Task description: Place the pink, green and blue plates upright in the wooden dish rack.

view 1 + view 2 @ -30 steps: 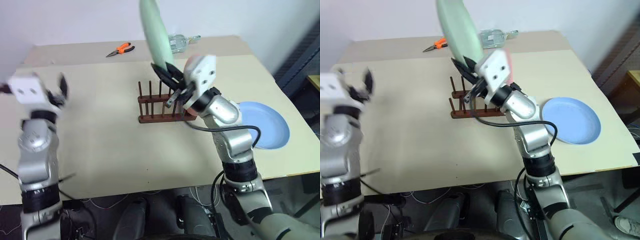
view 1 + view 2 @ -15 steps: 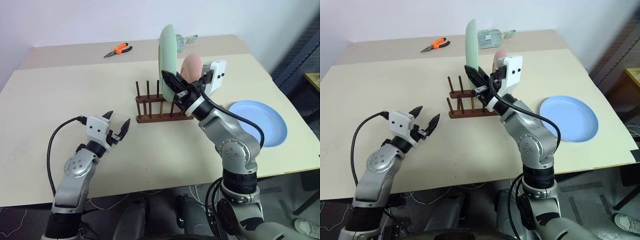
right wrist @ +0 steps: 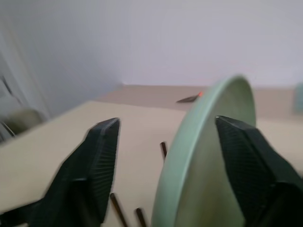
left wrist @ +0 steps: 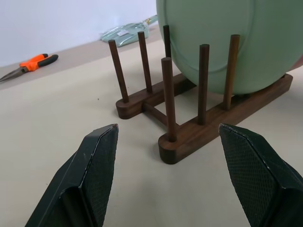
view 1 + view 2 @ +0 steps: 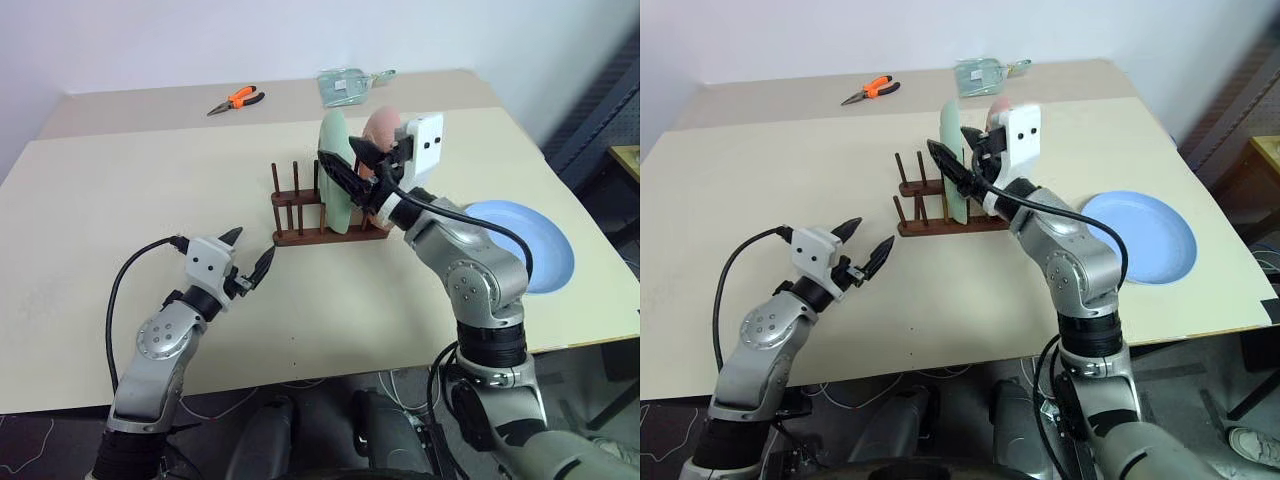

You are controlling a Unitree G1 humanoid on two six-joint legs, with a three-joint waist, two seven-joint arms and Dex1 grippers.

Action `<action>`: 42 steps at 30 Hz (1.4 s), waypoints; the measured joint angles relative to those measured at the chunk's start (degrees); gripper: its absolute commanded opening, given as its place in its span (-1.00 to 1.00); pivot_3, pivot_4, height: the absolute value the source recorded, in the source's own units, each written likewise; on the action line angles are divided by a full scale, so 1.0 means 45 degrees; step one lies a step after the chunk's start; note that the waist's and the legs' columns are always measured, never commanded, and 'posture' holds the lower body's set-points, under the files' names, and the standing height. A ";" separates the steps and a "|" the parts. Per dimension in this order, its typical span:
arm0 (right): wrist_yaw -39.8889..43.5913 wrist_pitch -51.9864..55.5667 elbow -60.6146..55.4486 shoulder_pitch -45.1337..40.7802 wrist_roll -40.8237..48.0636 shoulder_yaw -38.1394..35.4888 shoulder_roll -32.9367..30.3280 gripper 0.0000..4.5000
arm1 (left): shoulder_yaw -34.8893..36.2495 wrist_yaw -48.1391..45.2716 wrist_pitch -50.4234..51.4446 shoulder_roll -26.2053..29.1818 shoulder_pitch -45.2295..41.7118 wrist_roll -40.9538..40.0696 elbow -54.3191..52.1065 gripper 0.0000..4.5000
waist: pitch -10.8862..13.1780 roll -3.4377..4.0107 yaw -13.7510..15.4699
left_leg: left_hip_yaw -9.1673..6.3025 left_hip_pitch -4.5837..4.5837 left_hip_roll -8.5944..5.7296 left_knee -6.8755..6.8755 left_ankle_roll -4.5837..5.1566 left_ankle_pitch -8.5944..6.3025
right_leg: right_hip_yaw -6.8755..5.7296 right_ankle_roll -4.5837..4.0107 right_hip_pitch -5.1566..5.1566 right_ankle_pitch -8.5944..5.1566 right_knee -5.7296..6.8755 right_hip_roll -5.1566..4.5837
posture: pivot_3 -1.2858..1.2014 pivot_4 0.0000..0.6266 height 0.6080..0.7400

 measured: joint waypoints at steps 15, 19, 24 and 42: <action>0.1007 -0.2429 0.0794 -0.0157 -0.2482 -0.3347 -0.5390 0.37 | -0.0501 -0.0368 -0.0039 -0.0154 -0.0581 0.0245 0.0694 0.55 | -0.0002 -0.0002 0.0378 | -0.0006 -0.0048 -0.0015 0.0044 0.0039 -0.0023 | -0.0025 0.0003 0.0024 -0.0003 -0.0047 -0.0020 | 0.03 -0.52 0.98; 0.1813 -0.1374 0.0486 0.3935 -0.2522 -0.3793 -0.6282 0.37 | -0.0781 -0.0828 -0.0281 -0.0150 -0.1084 0.0290 0.1407 0.55 | -0.0002 0.0027 0.0358 | 0.0003 -0.0081 -0.0017 0.0074 0.0053 -0.0031 | -0.0024 0.0006 0.0010 -0.0006 -0.0044 -0.0032 | 0.03 -0.52 0.98; 0.1853 -0.0715 -0.0482 0.7138 -0.2930 -0.2796 -0.5892 0.37 | -0.1007 -0.1242 -0.0601 -0.0155 -0.1664 0.0415 0.1937 0.55 | -0.0002 0.0095 0.0146 | 0.0038 -0.0067 0.0012 0.0098 0.0054 -0.0031 | 0.0002 -0.0031 0.0002 -0.0019 -0.0026 -0.0013 | 0.03 -0.52 0.98; 0.0356 -0.1018 0.0529 0.4642 -0.4367 -0.2327 -0.5201 -0.98 | -0.0952 -0.1539 -0.0989 -0.0157 -0.1845 0.0593 0.2431 0.55 | 0.0006 0.0107 0.0022 | 0.0039 -0.0061 0.0008 0.0104 0.0054 -0.0031 | -0.0004 0.0007 0.0011 0.0002 -0.0024 -0.0009 | 0.03 -0.52 0.98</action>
